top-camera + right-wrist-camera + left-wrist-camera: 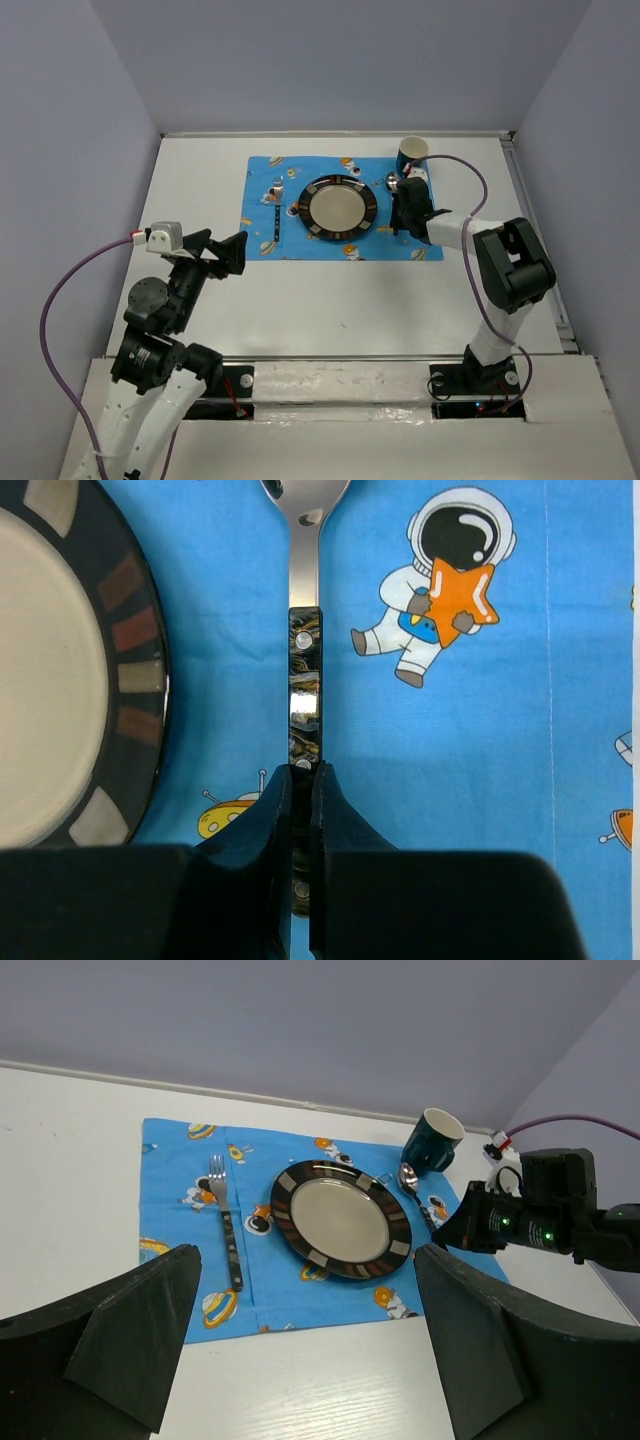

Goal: Set the dinner table for one person

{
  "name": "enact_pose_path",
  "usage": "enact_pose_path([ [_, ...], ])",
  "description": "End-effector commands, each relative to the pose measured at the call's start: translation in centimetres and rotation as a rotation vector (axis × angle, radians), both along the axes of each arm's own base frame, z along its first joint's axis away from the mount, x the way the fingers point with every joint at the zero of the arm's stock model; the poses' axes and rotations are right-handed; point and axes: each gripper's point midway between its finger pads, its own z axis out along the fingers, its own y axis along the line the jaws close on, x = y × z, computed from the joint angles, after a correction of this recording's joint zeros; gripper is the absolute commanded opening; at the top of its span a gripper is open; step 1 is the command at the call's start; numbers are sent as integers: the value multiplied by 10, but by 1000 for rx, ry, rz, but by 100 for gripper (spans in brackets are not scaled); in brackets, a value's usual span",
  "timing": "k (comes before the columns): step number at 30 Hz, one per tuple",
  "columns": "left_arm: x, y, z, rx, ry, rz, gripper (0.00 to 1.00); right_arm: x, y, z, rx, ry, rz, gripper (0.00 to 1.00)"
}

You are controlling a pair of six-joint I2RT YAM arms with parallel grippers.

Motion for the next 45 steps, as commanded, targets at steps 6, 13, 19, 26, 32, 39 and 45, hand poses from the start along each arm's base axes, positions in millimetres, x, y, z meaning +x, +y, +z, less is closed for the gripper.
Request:
enact_pose_path([
  [6, 5, -2, 9, 2, -37, -7, 99, 7, 0, 1, 26, -35, -25, 16],
  [13, 4, -1, 9, 1, -39, -2, 99, 4, -3, 4, 20, -32, -27, 37],
  [19, 4, 0, 10, 2, -42, 4, 99, -2, -1, 34, 42, -67, -6, 67],
  [26, 3, 5, 15, 0, -57, 28, 99, -33, 19, 120, 201, -179, 126, 89],
  [32, -3, 13, 32, 12, -102, 50, 99, -107, 35, 227, 395, -414, 313, 100],
  [39, -29, 7, 98, 2, -233, -33, 99, -201, -2, 341, 465, -745, 360, 100],
  [45, -54, 7, 149, -21, -338, -80, 99, -247, -59, 383, 470, -941, 164, 100],
])
